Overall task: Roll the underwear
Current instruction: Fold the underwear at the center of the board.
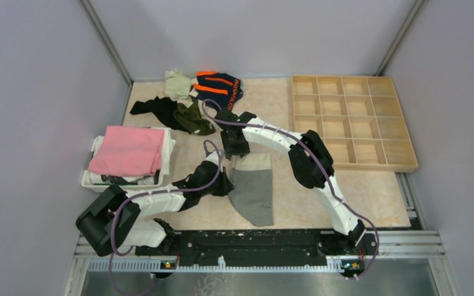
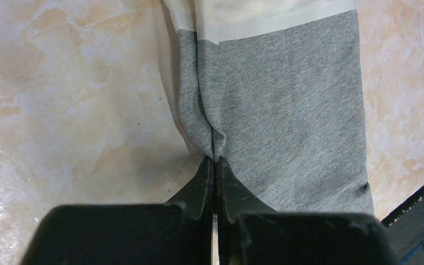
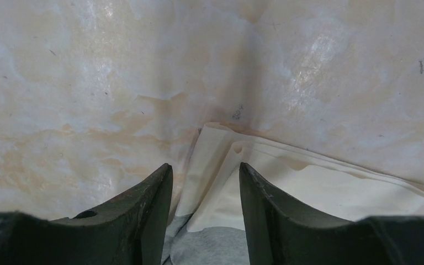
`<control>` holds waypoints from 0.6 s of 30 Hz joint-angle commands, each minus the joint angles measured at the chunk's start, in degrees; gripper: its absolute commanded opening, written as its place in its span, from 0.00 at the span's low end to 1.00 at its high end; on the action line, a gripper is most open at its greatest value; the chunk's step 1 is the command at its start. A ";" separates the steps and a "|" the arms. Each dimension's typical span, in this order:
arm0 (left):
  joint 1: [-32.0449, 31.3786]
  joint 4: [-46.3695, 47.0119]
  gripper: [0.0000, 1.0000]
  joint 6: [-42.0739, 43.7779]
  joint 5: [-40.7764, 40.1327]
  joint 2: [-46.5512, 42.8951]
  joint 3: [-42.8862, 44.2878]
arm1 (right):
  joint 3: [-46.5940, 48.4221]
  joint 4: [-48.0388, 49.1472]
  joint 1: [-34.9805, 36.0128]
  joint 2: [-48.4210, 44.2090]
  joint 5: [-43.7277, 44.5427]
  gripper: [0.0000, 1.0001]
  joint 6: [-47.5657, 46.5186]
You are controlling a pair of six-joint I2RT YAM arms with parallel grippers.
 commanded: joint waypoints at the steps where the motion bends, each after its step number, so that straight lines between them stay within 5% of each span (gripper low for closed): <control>1: -0.32 0.26 0.00 0.85 -0.48 1.19 -1.04 | 3.18 -1.64 0.81 1.40 1.70 0.47 -0.66; 18: -0.41 0.27 0.00 1.02 -0.47 1.48 -0.96 | 8.08 -4.35 1.32 5.71 1.90 0.38 -1.48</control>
